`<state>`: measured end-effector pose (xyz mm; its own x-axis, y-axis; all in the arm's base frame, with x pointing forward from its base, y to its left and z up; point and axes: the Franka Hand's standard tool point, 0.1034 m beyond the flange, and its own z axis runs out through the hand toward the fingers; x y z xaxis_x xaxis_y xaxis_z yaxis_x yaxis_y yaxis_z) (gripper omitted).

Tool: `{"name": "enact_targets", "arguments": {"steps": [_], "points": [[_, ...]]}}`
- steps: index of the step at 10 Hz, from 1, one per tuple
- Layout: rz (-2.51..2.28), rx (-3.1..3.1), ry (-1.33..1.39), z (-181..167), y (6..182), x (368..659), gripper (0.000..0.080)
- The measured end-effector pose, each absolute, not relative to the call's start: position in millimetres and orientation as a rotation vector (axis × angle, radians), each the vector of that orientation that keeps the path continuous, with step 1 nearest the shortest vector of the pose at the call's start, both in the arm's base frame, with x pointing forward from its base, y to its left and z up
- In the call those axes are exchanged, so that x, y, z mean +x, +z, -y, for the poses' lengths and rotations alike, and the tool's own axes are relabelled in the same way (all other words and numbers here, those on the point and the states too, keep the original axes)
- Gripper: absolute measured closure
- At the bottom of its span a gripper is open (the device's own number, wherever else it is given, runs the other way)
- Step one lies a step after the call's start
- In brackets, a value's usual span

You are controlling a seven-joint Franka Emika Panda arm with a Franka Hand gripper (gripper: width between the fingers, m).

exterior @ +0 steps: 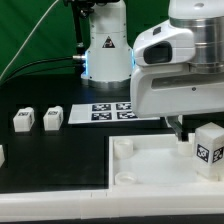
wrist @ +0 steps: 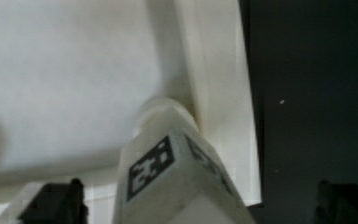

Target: Assemble one leg

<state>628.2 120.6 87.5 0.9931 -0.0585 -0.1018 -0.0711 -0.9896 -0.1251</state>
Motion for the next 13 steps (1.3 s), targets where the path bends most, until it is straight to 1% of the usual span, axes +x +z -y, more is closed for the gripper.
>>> {"name": "enact_targets", "arguments": {"steps": [4, 7, 8, 9, 10, 11, 12, 13], "points": [[0.573, -2.950, 0.106, -117.8, 88.0, 629.0, 0.0150], [0.589, -2.944, 0.105, -117.6, 87.5, 628.5, 0.0150], [0.589, -2.944, 0.106, -117.5, 87.4, 628.4, 0.0243], [0.589, -2.944, 0.106, -117.5, 87.3, 628.3, 0.0243], [0.589, -2.944, 0.106, -117.4, 87.2, 628.3, 0.0427], [0.587, -2.947, 0.105, -115.2, 87.3, 628.8, 0.0427], [0.586, -2.948, 0.105, -114.9, 87.3, 629.0, 0.0500], [0.585, -2.948, 0.105, -114.7, 87.3, 629.0, 0.0500]]}}
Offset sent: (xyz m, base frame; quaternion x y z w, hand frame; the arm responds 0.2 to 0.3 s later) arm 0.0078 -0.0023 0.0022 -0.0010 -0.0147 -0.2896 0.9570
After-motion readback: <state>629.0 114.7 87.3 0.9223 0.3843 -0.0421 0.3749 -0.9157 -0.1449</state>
